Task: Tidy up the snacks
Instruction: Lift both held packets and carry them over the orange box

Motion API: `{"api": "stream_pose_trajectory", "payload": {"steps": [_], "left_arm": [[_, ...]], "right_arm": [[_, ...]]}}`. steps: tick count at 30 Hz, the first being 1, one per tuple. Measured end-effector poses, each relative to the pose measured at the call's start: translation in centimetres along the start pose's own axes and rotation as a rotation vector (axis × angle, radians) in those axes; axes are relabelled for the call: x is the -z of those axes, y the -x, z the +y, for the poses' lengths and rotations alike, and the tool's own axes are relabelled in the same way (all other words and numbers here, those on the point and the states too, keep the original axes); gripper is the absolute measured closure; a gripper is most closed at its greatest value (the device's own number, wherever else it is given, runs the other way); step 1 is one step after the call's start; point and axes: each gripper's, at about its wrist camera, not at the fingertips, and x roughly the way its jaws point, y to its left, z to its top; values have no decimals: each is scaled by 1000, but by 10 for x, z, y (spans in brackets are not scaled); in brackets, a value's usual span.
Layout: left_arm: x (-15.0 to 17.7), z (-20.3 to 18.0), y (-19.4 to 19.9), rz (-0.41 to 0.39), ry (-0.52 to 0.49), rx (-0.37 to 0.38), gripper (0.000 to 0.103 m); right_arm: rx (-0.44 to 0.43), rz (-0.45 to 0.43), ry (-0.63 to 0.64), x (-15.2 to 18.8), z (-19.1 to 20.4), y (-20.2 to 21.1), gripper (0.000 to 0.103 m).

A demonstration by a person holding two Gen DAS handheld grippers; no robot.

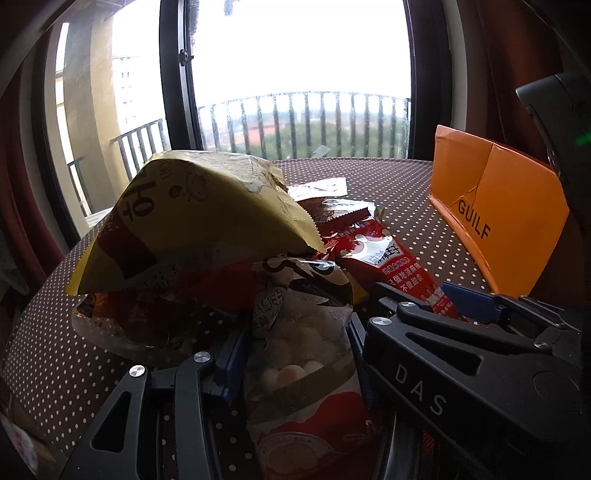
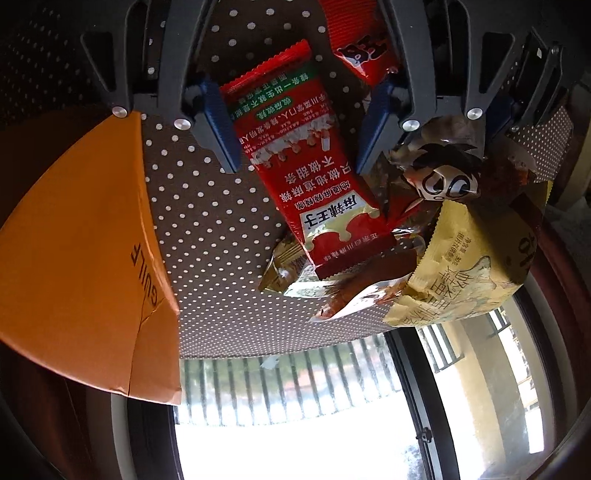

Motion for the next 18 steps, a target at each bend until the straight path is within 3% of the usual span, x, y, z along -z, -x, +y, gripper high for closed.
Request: {"api": "stream_pose_trajectory", "payload": {"steps": [2, 5, 18], "left_arm": [[1, -1, 2, 0, -1, 3, 55], [2, -2, 6, -1, 2, 8, 57], [0, -14, 37, -44, 6, 46, 61]], "right_arm": [[-19, 7, 2, 0, 2, 1, 54], [-27, -1, 13, 2, 5, 5, 59], [-21, -55, 5, 10, 2, 41, 61]]}}
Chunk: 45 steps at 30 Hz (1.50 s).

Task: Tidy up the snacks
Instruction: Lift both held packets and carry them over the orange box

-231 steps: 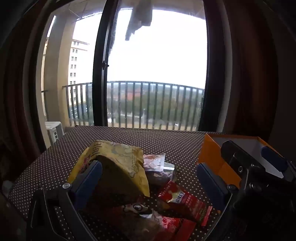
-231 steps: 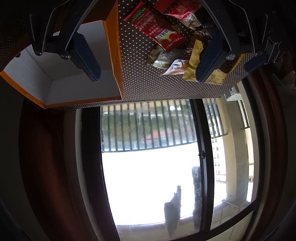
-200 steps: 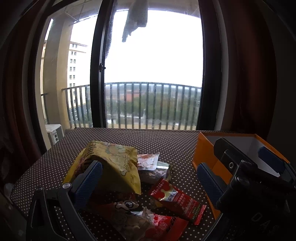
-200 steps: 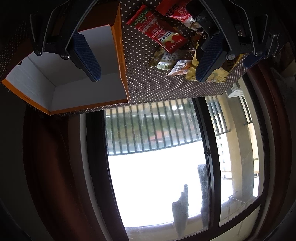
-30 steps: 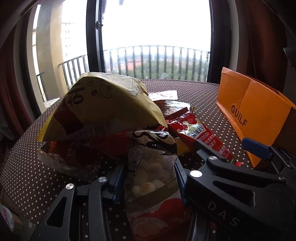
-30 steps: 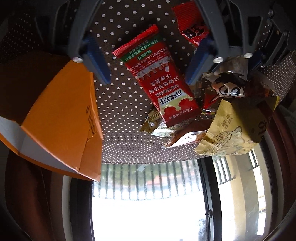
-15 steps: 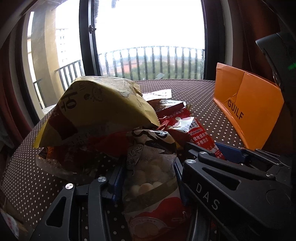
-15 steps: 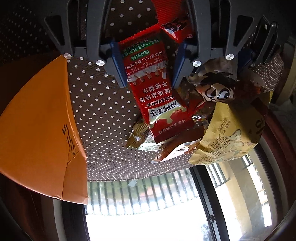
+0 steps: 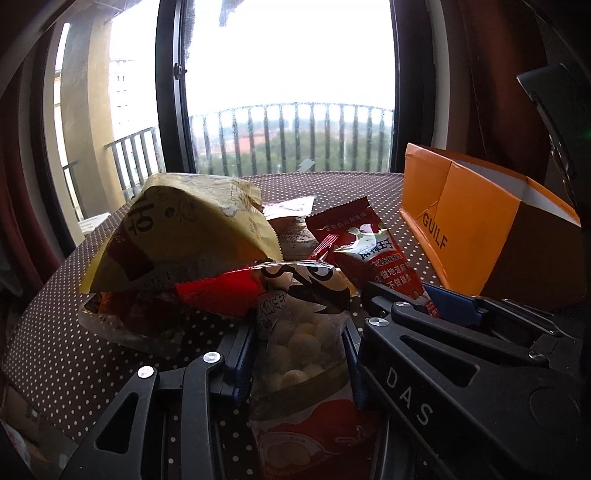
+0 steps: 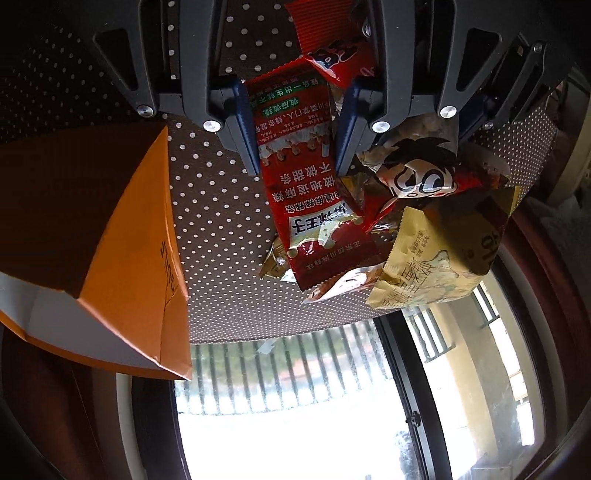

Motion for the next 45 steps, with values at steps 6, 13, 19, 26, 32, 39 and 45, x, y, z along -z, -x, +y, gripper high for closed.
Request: {"api": "stream_pose_trajectory", "payload": {"steps": [6, 13, 19, 26, 32, 39, 45], "left_arm": [[-9, -11, 19, -31, -6, 15, 62], [-29, -14, 38, -58, -16, 9, 62], [-57, -13, 53, -97, -20, 4, 62], [-85, -19, 62, -141, -28, 22, 63], [-103, -26, 58, -175, -29, 48, 63], [-120, -47, 45, -203, -51, 93, 63], [-135, -73, 35, -211, -72, 146, 63]], "right_arm": [[7, -37, -5, -5, -5, 22, 61], [2, -73, -8, -17, -4, 44, 61], [-10, -115, -4, -37, 4, 52, 61], [-4, -170, -2, -61, 1, 61, 61], [17, -209, 6, -79, -7, 67, 61], [51, -250, -7, -90, -32, 78, 61], [94, -272, -22, -100, -55, 80, 61]]}}
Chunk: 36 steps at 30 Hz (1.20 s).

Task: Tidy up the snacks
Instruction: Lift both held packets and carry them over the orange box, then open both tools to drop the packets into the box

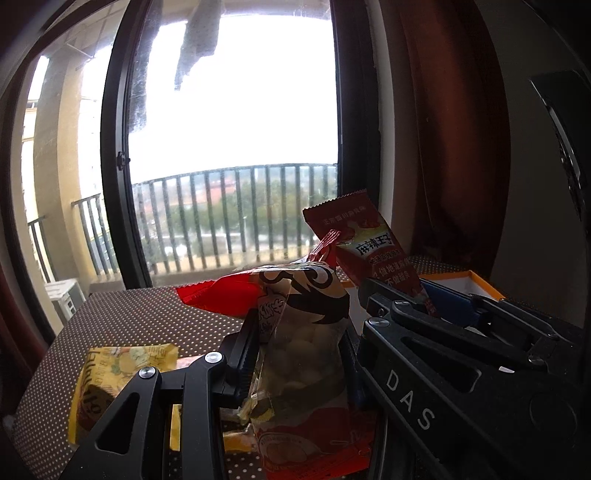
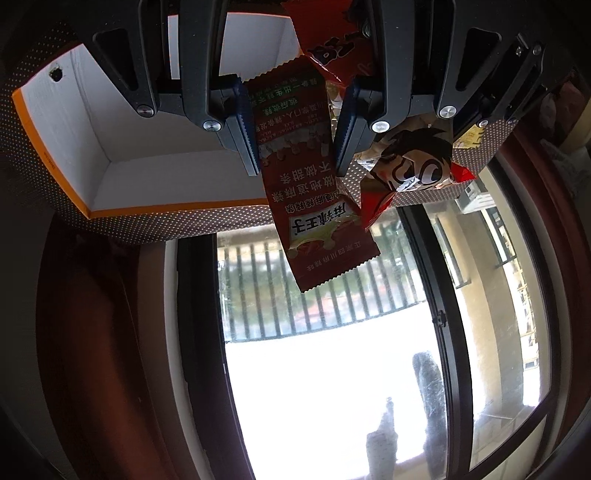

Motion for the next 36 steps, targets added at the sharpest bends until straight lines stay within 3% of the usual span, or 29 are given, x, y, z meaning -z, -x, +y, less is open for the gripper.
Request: {"api": "stream_pose_trajectory", "payload": {"steps": [13, 23, 26, 30, 36], "left_arm": [[-17, -41, -56, 46, -66, 160, 63], [-14, -48, -114, 167, -91, 237, 63], [-13, -46, -131, 227, -110, 222, 63], [-17, -41, -135, 250, -102, 189, 63], [-20, -39, -137, 314, -49, 207, 63]], "right_arm": [[148, -20, -98, -12, -67, -9, 61], [232, 43, -160, -5, -109, -30, 61], [235, 90, -179, 2, -117, -41, 61], [191, 115, -192, 6, -116, -48, 61], [116, 148, -163, 5, -112, -55, 61]]}}
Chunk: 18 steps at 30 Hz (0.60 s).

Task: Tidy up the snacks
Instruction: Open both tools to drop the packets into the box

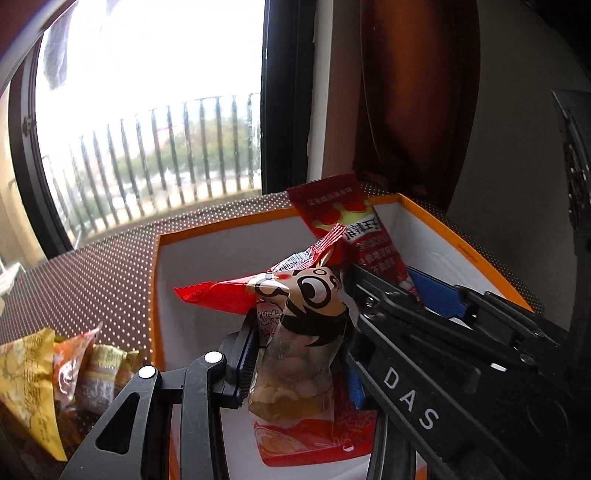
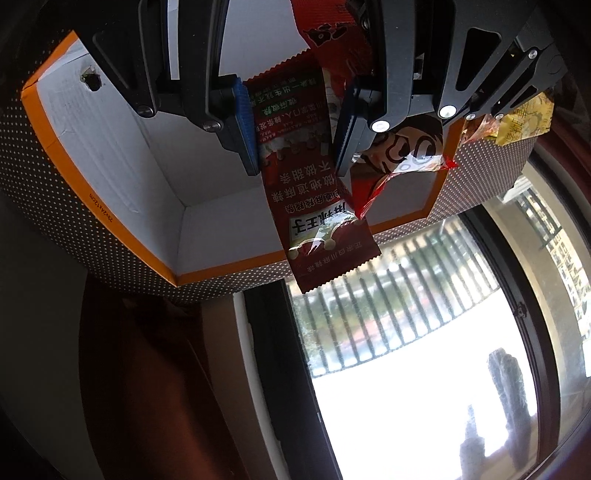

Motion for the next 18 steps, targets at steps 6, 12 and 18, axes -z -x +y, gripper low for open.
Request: {"api": "stream_pose_trajectory", "payload": {"steps": [6, 12, 18], "left_arm": [[-8, 0, -11, 28, -20, -17, 58], [0, -5, -4, -18, -54, -81, 30], [9, 0, 9, -50, -63, -97, 26]], "right_arm": [[-8, 45, 0, -1, -2, -7, 58], [27, 9, 11, 1, 3, 1, 25], [36, -21, 19, 3, 6, 13, 19]]}}
